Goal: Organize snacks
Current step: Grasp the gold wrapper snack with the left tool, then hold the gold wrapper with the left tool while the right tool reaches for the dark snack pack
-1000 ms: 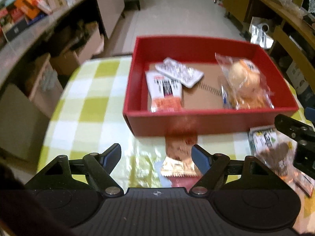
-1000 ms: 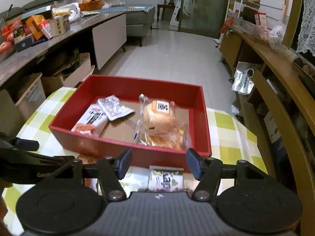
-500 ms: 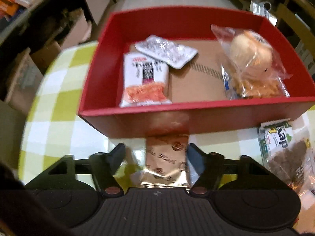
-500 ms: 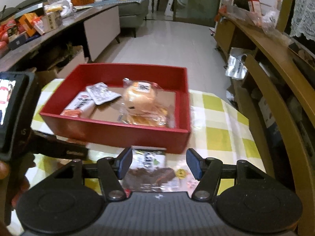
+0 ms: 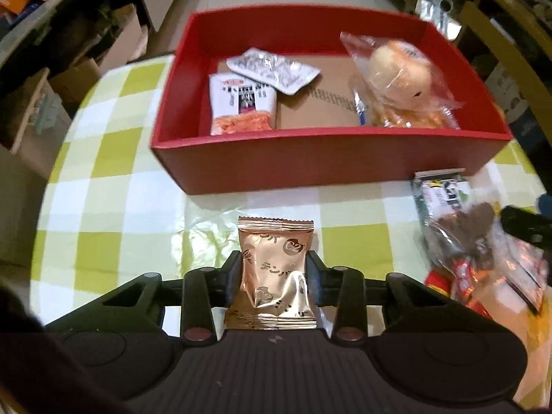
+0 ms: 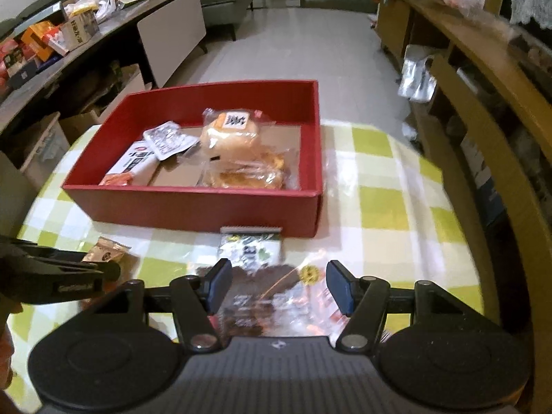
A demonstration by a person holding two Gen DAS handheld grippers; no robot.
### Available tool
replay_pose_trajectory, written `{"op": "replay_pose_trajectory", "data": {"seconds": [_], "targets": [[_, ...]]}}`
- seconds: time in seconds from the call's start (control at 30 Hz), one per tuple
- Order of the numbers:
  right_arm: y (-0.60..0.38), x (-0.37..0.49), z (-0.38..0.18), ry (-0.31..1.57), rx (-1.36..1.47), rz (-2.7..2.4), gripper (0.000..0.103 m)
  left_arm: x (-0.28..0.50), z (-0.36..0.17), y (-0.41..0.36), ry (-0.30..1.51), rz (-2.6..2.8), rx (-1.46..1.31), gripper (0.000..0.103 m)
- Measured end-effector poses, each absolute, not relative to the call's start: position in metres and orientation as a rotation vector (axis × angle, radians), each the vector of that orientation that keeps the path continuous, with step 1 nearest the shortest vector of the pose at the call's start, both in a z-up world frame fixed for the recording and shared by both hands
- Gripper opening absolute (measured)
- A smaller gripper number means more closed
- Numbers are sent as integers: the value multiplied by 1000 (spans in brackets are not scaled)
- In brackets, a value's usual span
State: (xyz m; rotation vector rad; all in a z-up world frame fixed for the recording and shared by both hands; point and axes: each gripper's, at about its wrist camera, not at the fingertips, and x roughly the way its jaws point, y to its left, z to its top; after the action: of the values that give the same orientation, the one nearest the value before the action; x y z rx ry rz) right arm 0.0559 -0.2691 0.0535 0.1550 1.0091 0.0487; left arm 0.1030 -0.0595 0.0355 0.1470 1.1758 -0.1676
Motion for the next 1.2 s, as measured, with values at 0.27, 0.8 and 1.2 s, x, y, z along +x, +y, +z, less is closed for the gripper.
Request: {"op": "replay_pose_trajectory", "data": {"seconds": [0.27, 0.8, 1.2], "targets": [[-283, 43, 41, 1114, 375, 2, 66, 77, 60, -40, 1172, -210, 37, 46], [-292, 74, 16, 1096, 762, -186, 71, 75, 66, -44, 1136, -267, 73, 47], [-246, 93, 23, 1075, 353, -125, 63, 76, 56, -40, 1164, -270, 97, 48]]}}
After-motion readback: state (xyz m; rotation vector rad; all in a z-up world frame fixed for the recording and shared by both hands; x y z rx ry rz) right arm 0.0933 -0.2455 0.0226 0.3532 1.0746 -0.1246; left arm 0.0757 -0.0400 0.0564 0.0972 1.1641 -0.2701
